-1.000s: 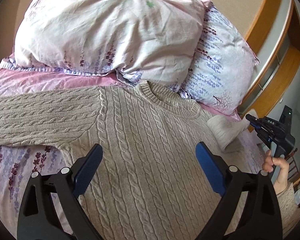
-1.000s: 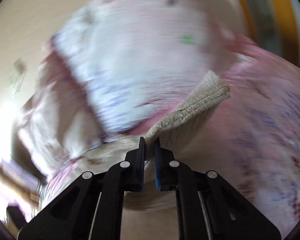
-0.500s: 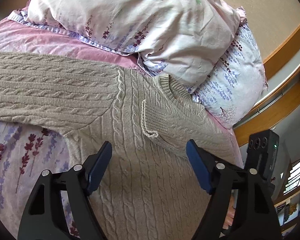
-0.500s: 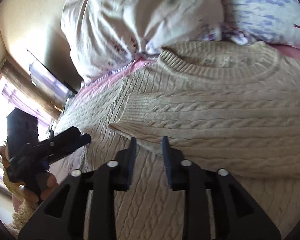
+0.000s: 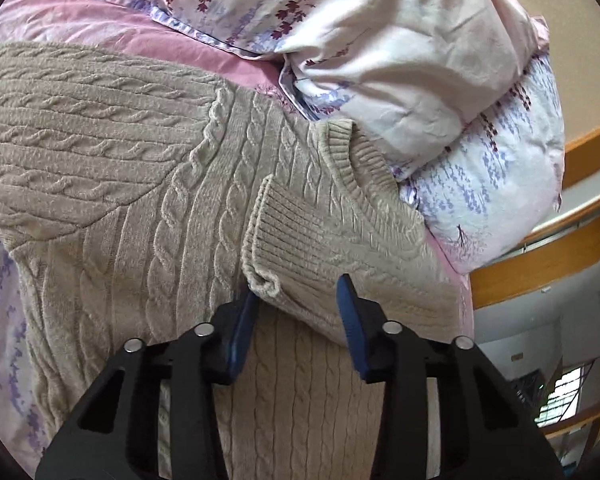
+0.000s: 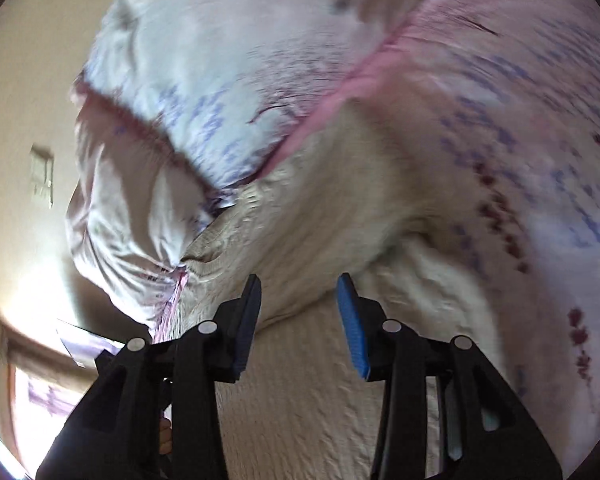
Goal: Fold small clothes
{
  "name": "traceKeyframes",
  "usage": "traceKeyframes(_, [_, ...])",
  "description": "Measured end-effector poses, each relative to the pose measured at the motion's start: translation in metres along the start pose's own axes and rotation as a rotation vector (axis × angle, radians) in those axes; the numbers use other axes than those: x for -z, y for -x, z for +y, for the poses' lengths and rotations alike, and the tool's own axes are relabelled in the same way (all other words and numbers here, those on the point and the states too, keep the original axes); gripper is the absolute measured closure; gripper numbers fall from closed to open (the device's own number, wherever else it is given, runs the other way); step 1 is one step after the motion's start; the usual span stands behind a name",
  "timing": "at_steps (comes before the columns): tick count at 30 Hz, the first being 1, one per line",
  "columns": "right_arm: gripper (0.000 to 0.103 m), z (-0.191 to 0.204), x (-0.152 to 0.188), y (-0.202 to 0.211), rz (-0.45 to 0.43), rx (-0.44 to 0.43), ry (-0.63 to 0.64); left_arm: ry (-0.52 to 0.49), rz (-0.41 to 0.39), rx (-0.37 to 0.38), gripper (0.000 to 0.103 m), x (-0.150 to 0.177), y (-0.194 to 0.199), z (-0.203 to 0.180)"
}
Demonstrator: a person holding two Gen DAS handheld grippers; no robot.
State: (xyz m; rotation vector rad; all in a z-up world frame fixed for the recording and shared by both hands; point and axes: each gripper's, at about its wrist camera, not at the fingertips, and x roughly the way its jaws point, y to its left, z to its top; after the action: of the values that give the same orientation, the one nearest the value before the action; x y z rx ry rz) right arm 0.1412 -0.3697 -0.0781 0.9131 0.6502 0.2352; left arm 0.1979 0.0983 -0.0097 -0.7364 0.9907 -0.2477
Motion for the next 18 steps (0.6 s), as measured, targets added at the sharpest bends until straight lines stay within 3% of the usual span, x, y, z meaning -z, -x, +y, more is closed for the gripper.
traceKeyframes(4, [0.063, -0.004, -0.003, -0.009, -0.029, 0.055, -0.031, 0.053, -0.018, -0.019, 0.087, -0.005, -0.004, 0.007])
traceKeyframes(7, [0.063, -0.009, -0.014, -0.010, -0.095, 0.081, -0.053, 0.063, -0.027, -0.022, 0.093, -0.009, -0.005, 0.013])
traceKeyframes(9, [0.064, -0.009, -0.017, -0.018, -0.094, 0.073, -0.056, 0.033, -0.039, -0.030, 0.095, -0.012, -0.005, 0.011])
traceKeyframes(11, [0.093, -0.005, -0.015, -0.020, -0.121, 0.096, -0.015, -0.030, -0.073, -0.043, 0.096, -0.015, 0.000, 0.004])
traceKeyframes(12, [0.096, -0.004, -0.013, -0.019, -0.130, 0.093, -0.007, -0.051, -0.087, -0.045, 0.096, -0.015, 0.004, 0.002])
traceKeyframes(15, [0.096, -0.004, -0.005, -0.010, -0.156, 0.095, 0.006, -0.102, -0.098, -0.062, 0.096, -0.015, 0.008, -0.002])
traceKeyframes(18, [0.091, -0.004, 0.000, -0.015, -0.096, 0.156, 0.023, -0.146, -0.067, -0.137, 0.096, -0.014, -0.002, 0.002])
